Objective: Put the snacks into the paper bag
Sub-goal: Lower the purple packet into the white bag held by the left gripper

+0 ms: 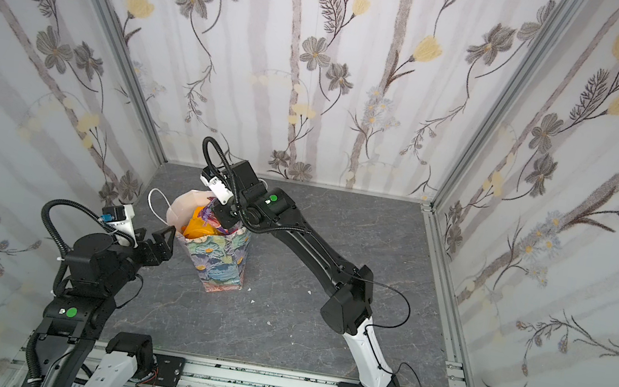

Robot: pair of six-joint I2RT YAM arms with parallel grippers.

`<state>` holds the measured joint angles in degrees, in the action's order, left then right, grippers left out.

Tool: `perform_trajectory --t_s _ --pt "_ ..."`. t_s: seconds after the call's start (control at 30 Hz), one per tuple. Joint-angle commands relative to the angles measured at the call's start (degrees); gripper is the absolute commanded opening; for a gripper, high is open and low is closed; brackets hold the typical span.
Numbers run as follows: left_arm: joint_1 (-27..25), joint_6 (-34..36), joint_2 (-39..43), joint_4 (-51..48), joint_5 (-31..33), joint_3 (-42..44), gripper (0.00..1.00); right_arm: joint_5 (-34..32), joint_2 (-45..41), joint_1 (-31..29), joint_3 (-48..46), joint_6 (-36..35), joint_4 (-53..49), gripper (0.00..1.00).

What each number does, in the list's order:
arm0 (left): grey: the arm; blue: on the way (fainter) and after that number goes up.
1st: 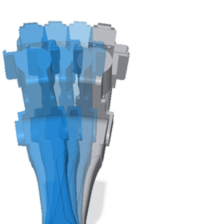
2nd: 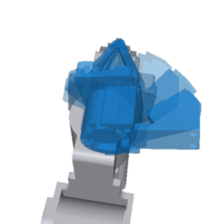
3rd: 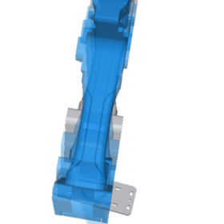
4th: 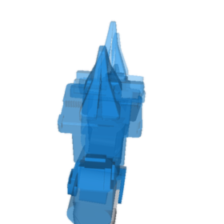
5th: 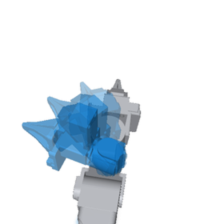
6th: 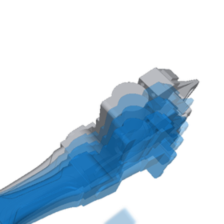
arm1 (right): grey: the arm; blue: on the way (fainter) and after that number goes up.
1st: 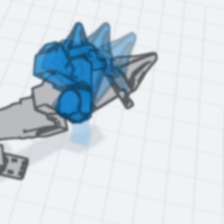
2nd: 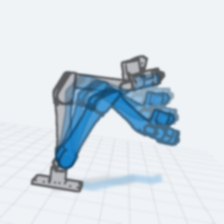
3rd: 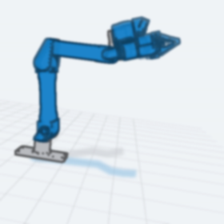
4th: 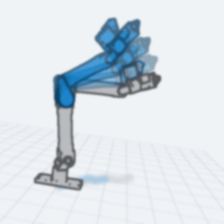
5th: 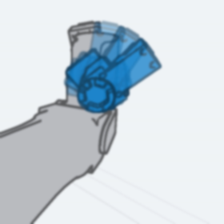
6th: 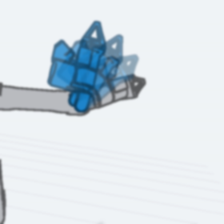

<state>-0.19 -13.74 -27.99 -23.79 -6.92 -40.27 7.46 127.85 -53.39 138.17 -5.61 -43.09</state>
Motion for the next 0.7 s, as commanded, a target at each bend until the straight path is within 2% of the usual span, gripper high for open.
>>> perform_trajectory --t_s 0.0,0.33,0.67 --pt "0.0 0.1 0.0 1.7 -0.4 0.0 0.83 2.4 2.2 0.1 3.1 -1.5 -1.5 0.04" --pt "0.0 0.1 0.1 1.8 -0.6 0.1 0.84 2.2 5.0 0.2 3.5 -2.1 -3.8 0.01" --pt "0.0 0.1 0.0 1.8 -0.6 0.0 0.83 -2.8 5.9 0.0 3.5 -3.4 -11.4 0.03"
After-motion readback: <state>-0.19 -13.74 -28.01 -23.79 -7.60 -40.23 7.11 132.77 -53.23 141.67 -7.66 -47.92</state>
